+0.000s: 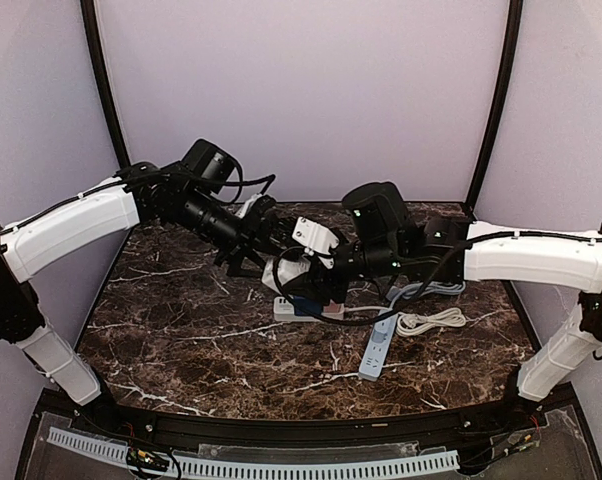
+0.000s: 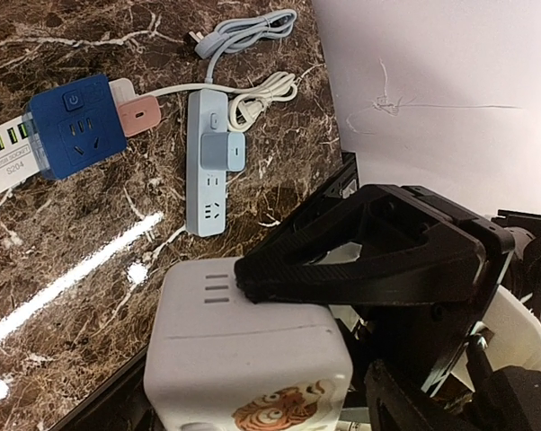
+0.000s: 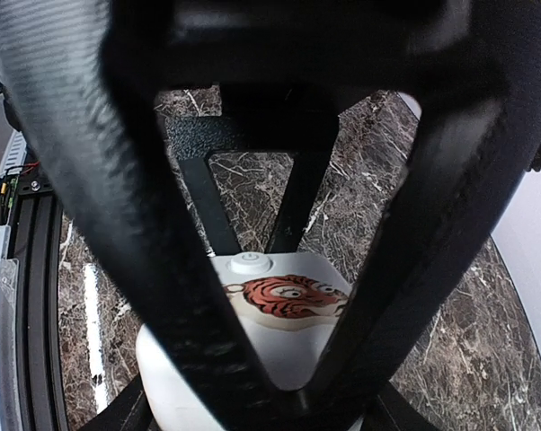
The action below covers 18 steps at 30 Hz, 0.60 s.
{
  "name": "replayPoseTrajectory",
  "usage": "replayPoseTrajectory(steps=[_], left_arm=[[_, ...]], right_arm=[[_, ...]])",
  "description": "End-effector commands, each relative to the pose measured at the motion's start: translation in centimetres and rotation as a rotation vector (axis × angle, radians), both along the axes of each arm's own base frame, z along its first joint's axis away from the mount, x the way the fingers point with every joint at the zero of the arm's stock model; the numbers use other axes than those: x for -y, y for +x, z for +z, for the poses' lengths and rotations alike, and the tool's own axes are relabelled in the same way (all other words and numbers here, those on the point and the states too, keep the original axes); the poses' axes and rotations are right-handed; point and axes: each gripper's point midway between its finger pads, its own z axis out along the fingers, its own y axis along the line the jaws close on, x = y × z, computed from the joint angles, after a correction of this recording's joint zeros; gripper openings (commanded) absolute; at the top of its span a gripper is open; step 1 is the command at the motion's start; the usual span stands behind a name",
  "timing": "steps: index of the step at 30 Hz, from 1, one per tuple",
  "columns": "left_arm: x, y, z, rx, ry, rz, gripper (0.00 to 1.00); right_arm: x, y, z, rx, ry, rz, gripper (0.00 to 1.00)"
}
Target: Insert the plug
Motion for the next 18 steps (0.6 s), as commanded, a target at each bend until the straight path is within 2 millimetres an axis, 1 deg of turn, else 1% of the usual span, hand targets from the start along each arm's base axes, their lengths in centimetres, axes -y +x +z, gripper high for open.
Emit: replayPoseTrajectory(steps=[1, 4, 8, 10, 11, 12, 13, 14, 15, 16, 17, 18], left_arm=[[-0.29, -0.16, -1.17, -0.003, 0.043, -0.004, 0.76], [-0.24, 0.00, -1.67, -0.004, 0.057, -0.004, 0.74], [-0.08, 0.26, -1.98, -0.005, 0.064, -0.003, 0.67], [0.02, 0.39, -2.08, -0.006, 0.066, -0.004, 0.59], [0.05, 0.37, -2.00, -0.005, 0.065, -0.007, 0.52], [0.10, 0.40, -2.11, -0.008, 0.068, -0.008, 0.49], [0.07, 0.39, -2.04, -0.007, 0.071, -0.010, 0.42], [0.09, 0.42, -2.13, -0.008, 0.075, -0.011, 0.40], [0.06, 0.41, -2.01, -0.007, 0.076, -0.012, 0.34], [0.07, 0.49, -2.05, -0.009, 0.079, -0.011, 0.32], [0.09, 0.47, -1.85, -0.009, 0.079, -0.013, 0.26], [0.16, 0.47, -1.81, -0.010, 0.077, -0.015, 0.23]], right_arm=[[-0.87, 0.43, 2.07, -0.003, 0.068, -0.001, 0.12], [-0.99, 0.52, 2.14, -0.013, 0.074, 0.000, 0.12], [-1.16, 0.65, 2.15, -0.018, 0.075, -0.002, 0.12], [-1.18, 0.72, 2.08, -0.018, 0.073, -0.004, 0.11], [-1.15, 0.80, 2.15, -0.016, 0.074, -0.007, 0.11], [-1.11, 0.85, 2.09, -0.016, 0.072, -0.009, 0.11], [-1.09, 0.86, 2.05, -0.016, 0.071, -0.009, 0.11], [-1.07, 0.90, 2.04, -0.016, 0.071, -0.011, 0.11], [-1.05, 0.95, 2.01, -0.017, 0.071, -0.015, 0.11], [-1.02, 1.04, 1.96, -0.018, 0.070, -0.021, 0.11], [-0.99, 1.11, 1.90, -0.020, 0.069, -0.025, 0.12], [-0.99, 1.11, 1.88, -0.023, 0.069, -0.027, 0.15]])
